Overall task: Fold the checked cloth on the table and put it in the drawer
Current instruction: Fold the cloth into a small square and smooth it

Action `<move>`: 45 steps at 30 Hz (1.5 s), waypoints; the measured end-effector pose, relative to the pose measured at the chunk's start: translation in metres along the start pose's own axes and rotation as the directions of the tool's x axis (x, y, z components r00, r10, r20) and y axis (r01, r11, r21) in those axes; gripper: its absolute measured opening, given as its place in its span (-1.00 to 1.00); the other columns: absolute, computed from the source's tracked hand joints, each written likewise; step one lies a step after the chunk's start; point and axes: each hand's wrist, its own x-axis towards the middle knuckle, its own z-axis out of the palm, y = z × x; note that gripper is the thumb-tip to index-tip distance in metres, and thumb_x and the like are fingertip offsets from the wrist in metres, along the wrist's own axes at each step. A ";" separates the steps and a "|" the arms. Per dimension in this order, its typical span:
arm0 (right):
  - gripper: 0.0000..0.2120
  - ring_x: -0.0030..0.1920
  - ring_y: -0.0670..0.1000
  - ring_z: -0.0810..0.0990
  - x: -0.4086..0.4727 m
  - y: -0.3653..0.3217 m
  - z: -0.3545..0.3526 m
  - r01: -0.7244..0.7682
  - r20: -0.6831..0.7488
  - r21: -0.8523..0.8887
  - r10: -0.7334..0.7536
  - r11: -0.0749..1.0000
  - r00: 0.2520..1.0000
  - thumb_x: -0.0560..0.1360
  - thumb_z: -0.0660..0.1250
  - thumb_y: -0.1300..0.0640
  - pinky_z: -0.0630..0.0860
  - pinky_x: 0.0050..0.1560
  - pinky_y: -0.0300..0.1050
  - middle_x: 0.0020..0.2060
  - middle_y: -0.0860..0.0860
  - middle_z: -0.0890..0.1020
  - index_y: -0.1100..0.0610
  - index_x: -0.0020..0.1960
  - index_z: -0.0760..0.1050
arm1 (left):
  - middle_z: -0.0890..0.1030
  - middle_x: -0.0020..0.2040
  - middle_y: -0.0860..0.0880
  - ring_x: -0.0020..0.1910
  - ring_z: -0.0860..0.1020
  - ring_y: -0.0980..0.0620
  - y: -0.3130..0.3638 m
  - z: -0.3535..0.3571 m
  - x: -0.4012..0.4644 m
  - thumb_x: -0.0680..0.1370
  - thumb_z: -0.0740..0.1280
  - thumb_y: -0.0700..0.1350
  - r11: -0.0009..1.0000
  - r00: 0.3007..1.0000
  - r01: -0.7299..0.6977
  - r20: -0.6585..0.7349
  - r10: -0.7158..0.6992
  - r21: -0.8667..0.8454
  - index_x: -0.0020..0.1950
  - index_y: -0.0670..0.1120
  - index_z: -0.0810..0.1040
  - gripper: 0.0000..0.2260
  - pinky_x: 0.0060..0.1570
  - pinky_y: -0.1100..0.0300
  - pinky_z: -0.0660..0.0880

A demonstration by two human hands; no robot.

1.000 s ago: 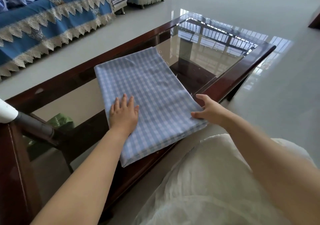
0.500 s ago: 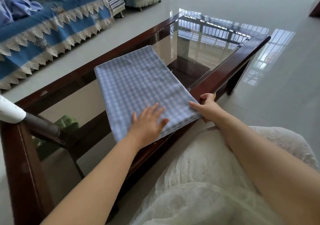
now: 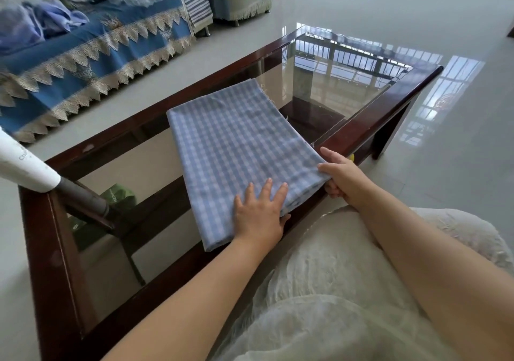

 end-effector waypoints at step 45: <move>-0.66 -0.24 0.03 0.49 0.021 -0.018 0.057 0.391 0.136 -0.597 -0.392 0.701 0.910 0.58 0.19 -0.07 0.40 -0.16 -0.10 -0.33 -0.03 0.56 0.00 -0.33 0.45 | 0.68 -0.14 -0.18 -0.14 0.65 -0.18 -0.213 -0.001 -0.042 0.52 0.33 0.09 0.860 0.897 0.069 -0.346 -0.275 -0.506 -0.01 -0.17 0.64 -0.67 -0.19 0.12 0.46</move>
